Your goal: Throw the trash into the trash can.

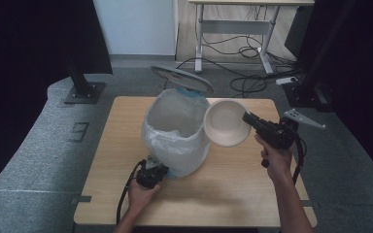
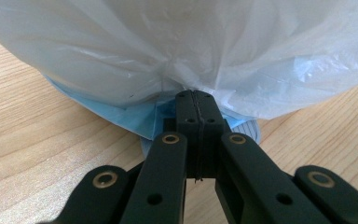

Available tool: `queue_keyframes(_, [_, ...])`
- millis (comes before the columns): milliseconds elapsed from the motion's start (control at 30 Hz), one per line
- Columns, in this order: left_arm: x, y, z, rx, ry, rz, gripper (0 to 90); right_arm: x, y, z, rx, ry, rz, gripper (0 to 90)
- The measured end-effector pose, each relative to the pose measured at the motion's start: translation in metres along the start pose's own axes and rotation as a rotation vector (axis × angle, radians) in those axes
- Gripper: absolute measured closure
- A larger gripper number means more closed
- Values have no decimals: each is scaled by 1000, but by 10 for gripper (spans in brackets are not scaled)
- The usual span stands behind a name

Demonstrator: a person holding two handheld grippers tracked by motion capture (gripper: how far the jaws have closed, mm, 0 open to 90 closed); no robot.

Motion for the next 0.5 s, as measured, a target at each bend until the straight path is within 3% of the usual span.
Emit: queue_keyframes(500, [0, 0, 0, -2, 0, 1, 900, -24, 19, -8, 8, 18, -41, 831])
Point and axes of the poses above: each handheld gripper's, and its own axes: x roughly backward along the jaws, z roughly out of its underside, y roughly to its left, the point moved 6 cm from there along -x, roughly forward along the jaws, and after that the axes turned 5 degrees about x, right-handed, at the moved point
